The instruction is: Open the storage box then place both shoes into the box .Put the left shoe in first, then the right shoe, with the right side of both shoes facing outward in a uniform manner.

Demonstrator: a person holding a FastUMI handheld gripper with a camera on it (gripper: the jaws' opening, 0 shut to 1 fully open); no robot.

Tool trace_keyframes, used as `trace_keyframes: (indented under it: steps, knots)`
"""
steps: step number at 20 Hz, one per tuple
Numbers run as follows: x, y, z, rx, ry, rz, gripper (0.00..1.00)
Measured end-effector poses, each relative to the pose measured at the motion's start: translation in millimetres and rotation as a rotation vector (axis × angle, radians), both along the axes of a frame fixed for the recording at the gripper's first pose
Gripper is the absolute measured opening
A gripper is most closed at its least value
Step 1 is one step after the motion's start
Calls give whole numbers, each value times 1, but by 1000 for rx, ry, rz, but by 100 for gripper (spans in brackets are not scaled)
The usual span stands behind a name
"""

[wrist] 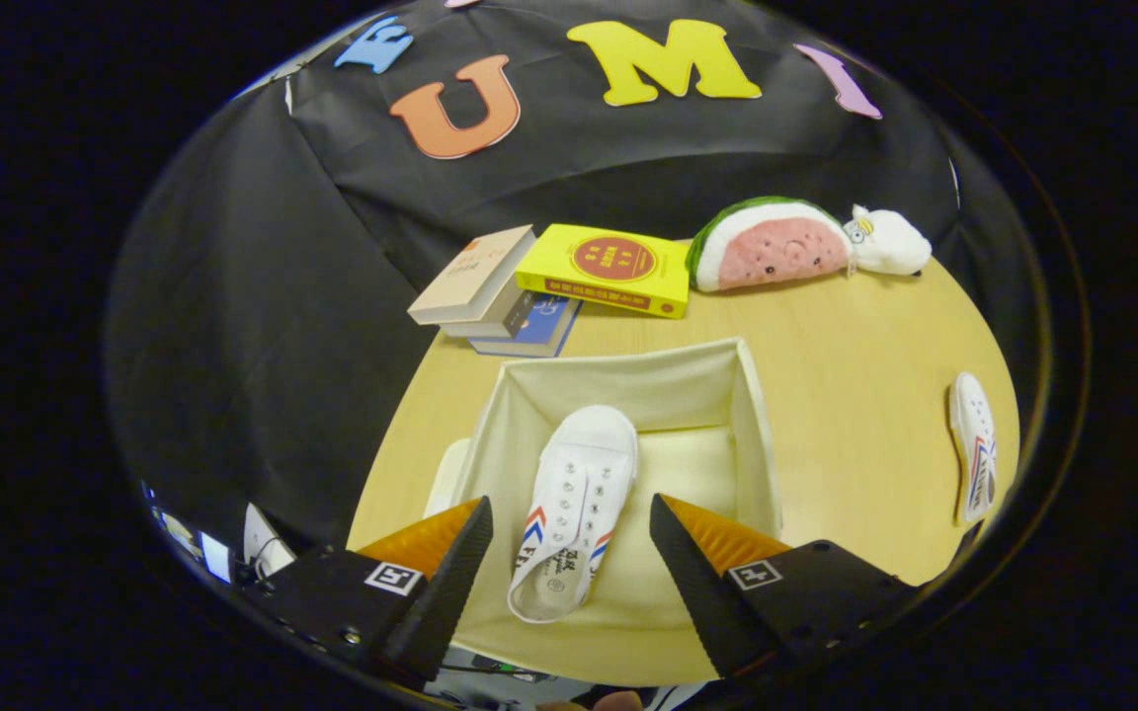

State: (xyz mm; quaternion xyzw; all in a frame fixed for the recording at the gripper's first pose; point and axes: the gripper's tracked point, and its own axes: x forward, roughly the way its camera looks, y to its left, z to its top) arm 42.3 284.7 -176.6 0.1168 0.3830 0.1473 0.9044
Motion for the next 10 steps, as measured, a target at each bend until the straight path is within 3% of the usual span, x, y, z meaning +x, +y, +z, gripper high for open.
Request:
trace_keyframes:
  steps: [10]
  knots:
    - [-24,-146,67,-134,-264,-50,96]
